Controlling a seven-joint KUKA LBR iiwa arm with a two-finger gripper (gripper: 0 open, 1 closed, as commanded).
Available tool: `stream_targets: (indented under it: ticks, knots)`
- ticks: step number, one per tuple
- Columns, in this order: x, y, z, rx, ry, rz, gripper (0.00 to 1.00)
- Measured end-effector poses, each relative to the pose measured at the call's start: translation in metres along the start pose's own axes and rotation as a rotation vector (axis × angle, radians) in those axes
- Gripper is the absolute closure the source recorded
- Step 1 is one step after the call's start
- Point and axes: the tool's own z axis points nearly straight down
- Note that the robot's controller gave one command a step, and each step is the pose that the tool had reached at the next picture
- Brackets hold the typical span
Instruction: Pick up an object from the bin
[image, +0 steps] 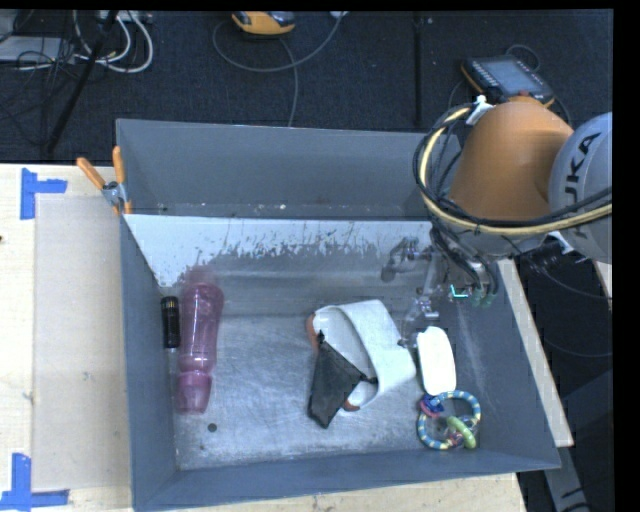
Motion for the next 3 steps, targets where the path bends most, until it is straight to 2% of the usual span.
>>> stream_targets:
  ticks: [1,2,3]
  knots:
    - [-0.001,0.000,-0.005,0.001,-0.008,-0.001,0.00]
    - [0.017,0.026,0.039,0.000,-0.013,0.179,0.00]
    - [0.038,0.050,0.047,0.001,-0.003,0.181,0.00]
